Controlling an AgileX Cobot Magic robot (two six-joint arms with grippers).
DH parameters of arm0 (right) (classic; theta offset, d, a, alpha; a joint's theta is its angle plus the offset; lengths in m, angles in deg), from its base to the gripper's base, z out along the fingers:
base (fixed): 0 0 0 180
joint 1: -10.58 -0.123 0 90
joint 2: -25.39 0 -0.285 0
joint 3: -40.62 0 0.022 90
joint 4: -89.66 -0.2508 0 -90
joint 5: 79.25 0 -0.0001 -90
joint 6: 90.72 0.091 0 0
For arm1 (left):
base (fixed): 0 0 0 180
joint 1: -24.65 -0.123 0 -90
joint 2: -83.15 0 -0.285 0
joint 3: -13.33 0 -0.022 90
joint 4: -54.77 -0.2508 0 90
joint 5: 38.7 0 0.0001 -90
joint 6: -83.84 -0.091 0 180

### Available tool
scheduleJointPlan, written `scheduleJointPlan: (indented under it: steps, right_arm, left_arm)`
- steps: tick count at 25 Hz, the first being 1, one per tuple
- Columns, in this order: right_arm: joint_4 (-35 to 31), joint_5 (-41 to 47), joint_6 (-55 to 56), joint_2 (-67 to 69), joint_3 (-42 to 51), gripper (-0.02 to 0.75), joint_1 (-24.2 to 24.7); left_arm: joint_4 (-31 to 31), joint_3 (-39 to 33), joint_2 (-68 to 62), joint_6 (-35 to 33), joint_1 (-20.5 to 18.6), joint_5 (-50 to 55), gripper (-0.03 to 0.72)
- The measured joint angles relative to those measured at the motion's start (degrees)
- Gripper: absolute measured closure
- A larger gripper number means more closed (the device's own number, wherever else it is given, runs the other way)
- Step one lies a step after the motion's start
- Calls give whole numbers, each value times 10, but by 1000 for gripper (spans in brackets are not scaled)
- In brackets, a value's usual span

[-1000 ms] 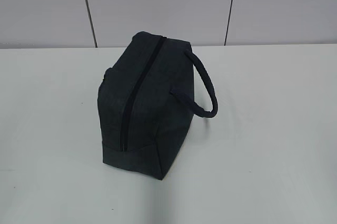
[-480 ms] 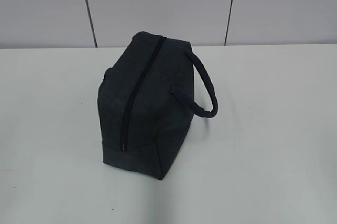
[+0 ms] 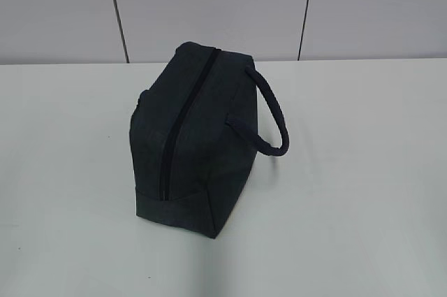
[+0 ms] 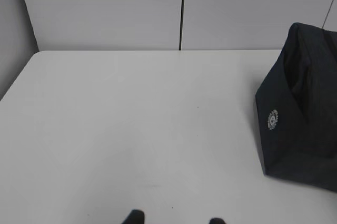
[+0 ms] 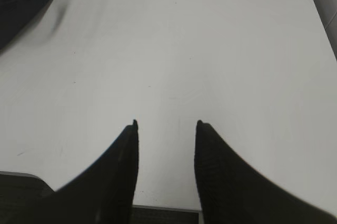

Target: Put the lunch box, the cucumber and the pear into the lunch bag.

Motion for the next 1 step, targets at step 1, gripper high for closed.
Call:
scheduleJointPlan:
  steps: [1]
  right_arm:
    - [0, 0, 0, 0, 0, 445, 0]
  left_arm:
    - [0, 0, 0, 0, 0, 0, 449]
